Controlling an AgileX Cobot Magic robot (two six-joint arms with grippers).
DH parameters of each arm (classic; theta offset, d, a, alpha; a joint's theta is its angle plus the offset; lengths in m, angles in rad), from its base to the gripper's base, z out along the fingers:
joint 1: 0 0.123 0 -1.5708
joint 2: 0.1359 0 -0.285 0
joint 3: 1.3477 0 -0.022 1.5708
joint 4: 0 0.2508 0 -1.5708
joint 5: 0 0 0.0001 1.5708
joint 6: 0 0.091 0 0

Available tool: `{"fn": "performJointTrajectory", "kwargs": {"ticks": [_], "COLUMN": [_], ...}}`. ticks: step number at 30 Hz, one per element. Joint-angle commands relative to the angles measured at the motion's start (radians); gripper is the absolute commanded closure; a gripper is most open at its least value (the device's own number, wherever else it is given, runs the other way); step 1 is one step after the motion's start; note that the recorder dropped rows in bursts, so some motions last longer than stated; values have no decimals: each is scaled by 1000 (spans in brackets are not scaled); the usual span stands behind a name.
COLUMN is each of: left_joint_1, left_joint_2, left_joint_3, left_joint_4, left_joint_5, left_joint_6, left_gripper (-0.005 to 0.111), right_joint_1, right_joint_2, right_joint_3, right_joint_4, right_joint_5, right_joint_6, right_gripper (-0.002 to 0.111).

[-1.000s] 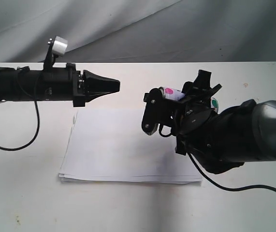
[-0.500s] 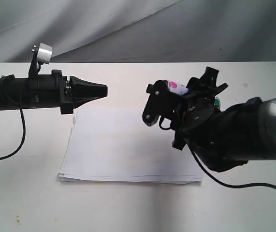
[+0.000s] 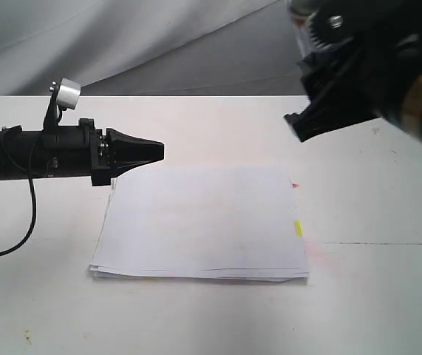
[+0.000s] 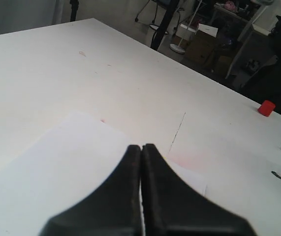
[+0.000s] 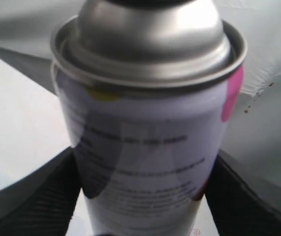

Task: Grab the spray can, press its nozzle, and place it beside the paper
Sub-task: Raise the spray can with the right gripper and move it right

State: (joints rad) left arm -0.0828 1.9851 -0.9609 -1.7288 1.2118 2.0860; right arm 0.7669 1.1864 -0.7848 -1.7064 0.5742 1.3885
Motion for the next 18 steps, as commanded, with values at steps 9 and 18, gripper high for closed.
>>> {"fn": "performJointTrajectory", "kwargs": {"ticks": [9, 18], "left_joint_1": [2, 2], "left_joint_2": [-60, -60], "left_joint_3": [29, 29], "left_joint_4": [-16, -16], "left_joint_5": [9, 9], "left_joint_6": [-13, -19], "left_gripper": [107, 107], "right_joint_1": [-3, -3], "right_joint_2": [-262, -118], "right_joint_3": [257, 244], "right_joint_4": [-38, -38], "right_joint_5": [64, 164], "right_joint_6": [325, 394], "right_gripper": [108, 108]}}
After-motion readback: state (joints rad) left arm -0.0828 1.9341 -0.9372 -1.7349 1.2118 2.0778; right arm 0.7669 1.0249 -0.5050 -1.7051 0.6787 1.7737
